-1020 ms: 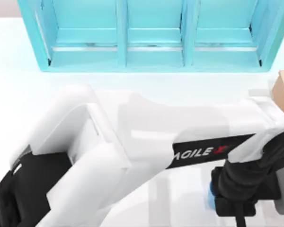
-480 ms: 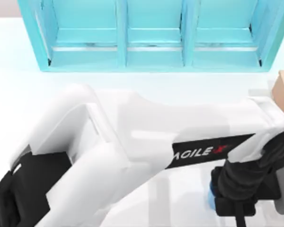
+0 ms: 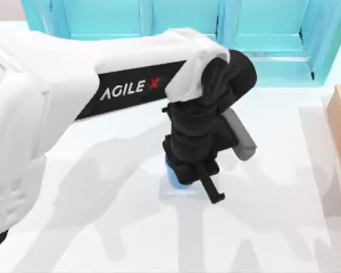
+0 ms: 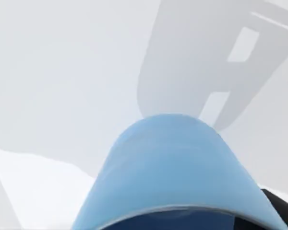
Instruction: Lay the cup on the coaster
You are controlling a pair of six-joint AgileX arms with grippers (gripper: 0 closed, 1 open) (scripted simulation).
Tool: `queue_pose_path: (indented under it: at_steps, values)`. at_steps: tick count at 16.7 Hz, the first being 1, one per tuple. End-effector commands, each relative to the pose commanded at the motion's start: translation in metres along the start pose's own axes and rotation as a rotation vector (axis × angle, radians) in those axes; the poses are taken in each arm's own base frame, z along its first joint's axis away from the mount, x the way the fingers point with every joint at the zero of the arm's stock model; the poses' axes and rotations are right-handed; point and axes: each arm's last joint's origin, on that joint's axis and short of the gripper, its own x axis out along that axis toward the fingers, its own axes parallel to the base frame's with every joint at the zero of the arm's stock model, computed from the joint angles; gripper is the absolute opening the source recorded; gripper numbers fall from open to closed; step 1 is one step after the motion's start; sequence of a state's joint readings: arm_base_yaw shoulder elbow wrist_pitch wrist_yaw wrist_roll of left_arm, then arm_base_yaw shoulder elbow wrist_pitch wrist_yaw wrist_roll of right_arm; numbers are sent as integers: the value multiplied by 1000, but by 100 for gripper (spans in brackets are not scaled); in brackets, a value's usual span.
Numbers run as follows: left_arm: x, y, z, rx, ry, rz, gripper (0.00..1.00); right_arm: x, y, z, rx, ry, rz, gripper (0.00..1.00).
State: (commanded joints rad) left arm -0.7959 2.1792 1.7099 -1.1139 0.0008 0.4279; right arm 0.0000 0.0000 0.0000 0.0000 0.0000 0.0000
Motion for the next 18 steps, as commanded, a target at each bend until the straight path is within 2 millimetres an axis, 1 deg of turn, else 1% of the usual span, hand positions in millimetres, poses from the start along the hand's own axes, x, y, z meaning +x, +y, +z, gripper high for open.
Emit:
queue_pose_path:
  at_steps: [1,3,5,6,7,8,10,11,12,14,16,18]
  values:
    - [-5,27,-23,-86,2,-1,0,0,0,0,0,0,0,100]
    - [-14,77,-80,-273,6,-3,0,0,0,0,0,0,0,100]
    - [-21,115,-148,-473,11,-5,0,0,0,0,0,0,0,100]
    - [-25,127,-183,-573,13,-5,0,0,0,0,0,0,0,100]
    - [-28,135,-219,-671,14,-6,0,0,0,0,0,0,0,100]
    - [-31,139,-252,-766,13,-5,0,0,0,0,0,0,0,100]
    - [-36,137,-309,-933,9,-2,0,0,0,0,0,0,0,100]
    - [-37,132,-332,-1003,7,0,0,0,0,0,0,0,0,100]
    - [-39,127,-350,-1063,4,3,0,0,0,0,0,0,0,100]
    - [-40,115,-375,-1149,-3,7,0,0,0,0,0,0,0,100]
    - [-41,109,-386,-1191,-7,10,0,0,0,0,0,0,0,100]
    - [-41,108,-388,-1195,-7,10,0,0,0,0,0,0,0,100]
